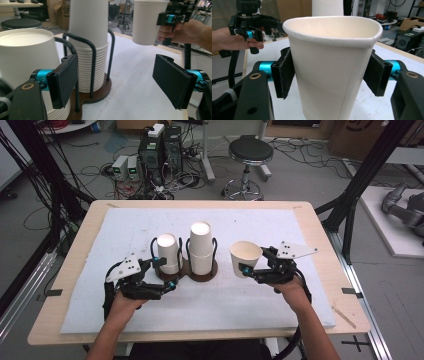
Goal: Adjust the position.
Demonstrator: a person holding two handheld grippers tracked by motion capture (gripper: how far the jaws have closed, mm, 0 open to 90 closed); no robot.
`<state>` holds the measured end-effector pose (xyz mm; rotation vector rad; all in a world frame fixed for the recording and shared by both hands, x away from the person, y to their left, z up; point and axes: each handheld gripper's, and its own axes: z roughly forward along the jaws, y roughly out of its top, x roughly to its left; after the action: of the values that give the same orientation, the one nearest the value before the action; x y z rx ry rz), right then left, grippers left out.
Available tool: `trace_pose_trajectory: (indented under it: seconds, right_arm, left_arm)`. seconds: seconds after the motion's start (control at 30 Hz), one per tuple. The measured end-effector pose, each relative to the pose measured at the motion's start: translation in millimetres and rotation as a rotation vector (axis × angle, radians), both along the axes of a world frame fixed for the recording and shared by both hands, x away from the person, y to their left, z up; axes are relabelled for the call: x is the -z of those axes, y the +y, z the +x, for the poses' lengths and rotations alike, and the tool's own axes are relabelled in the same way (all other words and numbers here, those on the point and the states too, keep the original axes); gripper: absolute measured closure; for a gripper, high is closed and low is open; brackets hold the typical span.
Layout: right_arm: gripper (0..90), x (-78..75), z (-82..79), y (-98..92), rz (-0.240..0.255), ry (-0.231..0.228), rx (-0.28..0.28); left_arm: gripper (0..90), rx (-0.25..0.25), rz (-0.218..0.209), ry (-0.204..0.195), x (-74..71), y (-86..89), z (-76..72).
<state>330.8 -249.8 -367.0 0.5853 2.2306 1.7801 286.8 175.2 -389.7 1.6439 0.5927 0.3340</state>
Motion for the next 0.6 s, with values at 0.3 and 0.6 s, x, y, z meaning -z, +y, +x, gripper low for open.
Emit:
trace_pose_trajectory:
  seconds: [0.3, 0.6]
  right_arm:
    - [33.1, 0.3, 1.0, -15.3, -0.007, -0.007, 0.056]
    - [33.1, 1.3, 1.7, -23.3, -0.011, -0.009, 0.094]
  left_arm:
    - [20.5, -0.038, -0.011, -0.003, -1.8, 18.8, -1.7]
    - [20.4, -0.073, -0.026, -0.001, -0.2, 32.2, -1.7]
